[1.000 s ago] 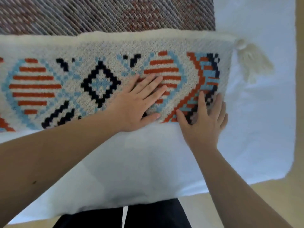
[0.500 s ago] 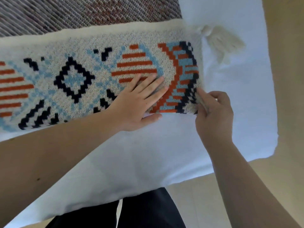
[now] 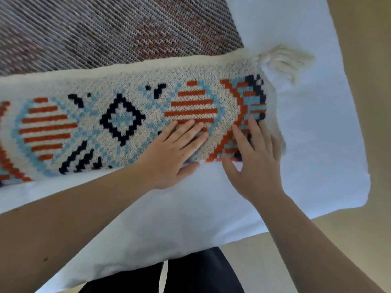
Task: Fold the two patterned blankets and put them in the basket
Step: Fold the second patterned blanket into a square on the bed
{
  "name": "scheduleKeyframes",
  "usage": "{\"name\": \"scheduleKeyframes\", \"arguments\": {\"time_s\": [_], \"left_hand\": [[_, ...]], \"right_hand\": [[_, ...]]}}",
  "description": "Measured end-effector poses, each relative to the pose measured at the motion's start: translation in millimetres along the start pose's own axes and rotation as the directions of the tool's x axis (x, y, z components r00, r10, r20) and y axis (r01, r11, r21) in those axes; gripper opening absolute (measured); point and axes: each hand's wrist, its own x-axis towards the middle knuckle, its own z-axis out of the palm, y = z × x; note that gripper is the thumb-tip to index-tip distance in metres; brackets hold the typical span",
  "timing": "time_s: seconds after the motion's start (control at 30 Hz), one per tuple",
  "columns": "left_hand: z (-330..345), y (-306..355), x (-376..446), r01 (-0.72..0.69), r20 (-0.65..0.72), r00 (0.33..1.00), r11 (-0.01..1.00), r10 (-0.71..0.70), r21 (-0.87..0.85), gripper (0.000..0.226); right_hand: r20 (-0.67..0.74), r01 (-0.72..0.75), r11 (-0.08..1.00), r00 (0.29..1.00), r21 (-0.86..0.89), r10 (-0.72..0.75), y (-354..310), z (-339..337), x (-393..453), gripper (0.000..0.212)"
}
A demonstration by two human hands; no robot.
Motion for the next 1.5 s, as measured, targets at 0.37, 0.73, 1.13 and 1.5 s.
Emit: {"name": "scheduleKeyframes", "arguments": {"time_s": [0.37, 0.73, 1.13, 1.5], "left_hand": [[16.1, -87.5, -136.8, 0.352, 0.025, 0.935, 0.935, -0.353, 0.029, 0.075], [30.2, -146.7, -264.5, 0.599, 0.031, 0.800, 0.795, -0.599, -0.097, 0.069], [21.9, -164.5, -239.7, 0.553, -0.018, 0.823, 0.808, -0.568, -0.205, 0.073], [-33.8, -308.3, -203.9, 0.749, -0.019, 0.662, 0.663, -0.749, -0.015, 0.074]], "right_hand": [[0.133, -0.059, 0.987, 0.988, -0.149, 0.079, -13.6, 26.9, -2.6, 0.096], [0.221, 0.369, 0.892, 0.922, -0.260, -0.318, -111.4, 52.4, 16.3, 0.055], [0.449, 0.397, 0.909, 0.839, -0.123, -0.306, -192.2, 62.1, 34.0, 0.072], [0.314, 0.209, 0.969, 0.936, -0.132, -0.159, -262.0, 53.8, 155.4, 0.082]]}}
